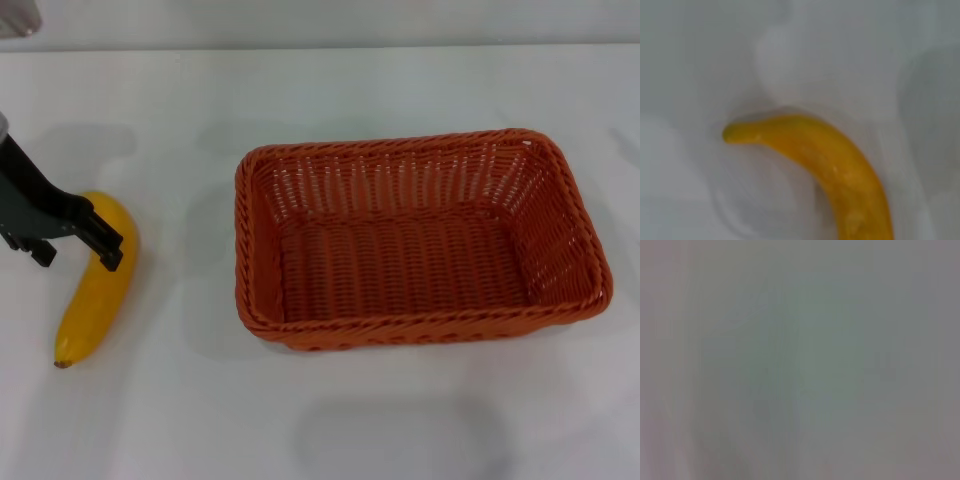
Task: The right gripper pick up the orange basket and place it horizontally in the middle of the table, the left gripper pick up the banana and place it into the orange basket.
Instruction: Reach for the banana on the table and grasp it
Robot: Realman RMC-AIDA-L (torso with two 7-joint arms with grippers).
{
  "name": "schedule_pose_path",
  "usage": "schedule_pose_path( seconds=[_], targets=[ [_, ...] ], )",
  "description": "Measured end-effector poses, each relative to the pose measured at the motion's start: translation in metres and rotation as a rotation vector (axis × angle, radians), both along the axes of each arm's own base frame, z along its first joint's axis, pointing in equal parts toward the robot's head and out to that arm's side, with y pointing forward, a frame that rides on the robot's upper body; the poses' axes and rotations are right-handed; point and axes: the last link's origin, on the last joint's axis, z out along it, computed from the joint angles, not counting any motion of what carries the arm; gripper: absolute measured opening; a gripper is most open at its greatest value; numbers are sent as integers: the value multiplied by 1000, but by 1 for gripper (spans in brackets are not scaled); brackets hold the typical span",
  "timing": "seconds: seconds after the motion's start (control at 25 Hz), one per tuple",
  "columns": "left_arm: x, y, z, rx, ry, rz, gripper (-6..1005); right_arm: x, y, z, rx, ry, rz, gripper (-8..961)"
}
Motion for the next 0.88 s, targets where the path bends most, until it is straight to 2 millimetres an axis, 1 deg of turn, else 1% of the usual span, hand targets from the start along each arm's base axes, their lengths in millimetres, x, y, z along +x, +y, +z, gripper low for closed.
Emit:
schedule_pose_path(
  seconds=[0.2,0.28,0.6,0.88],
  targets=[
    [-4,-5,-13,-2,20,23,773,2,-4,1,4,11,1,682],
    [-10,-9,-19,-8,38,34,769,4,-5,-1,1,14,-2,682],
    [-22,-11,-25,22,65,41,755,5,-5,-2,2,11,-2,681],
    [-22,-8,-27,26,69,11,743,6,-5,-2,7,7,-7,681]
  ],
)
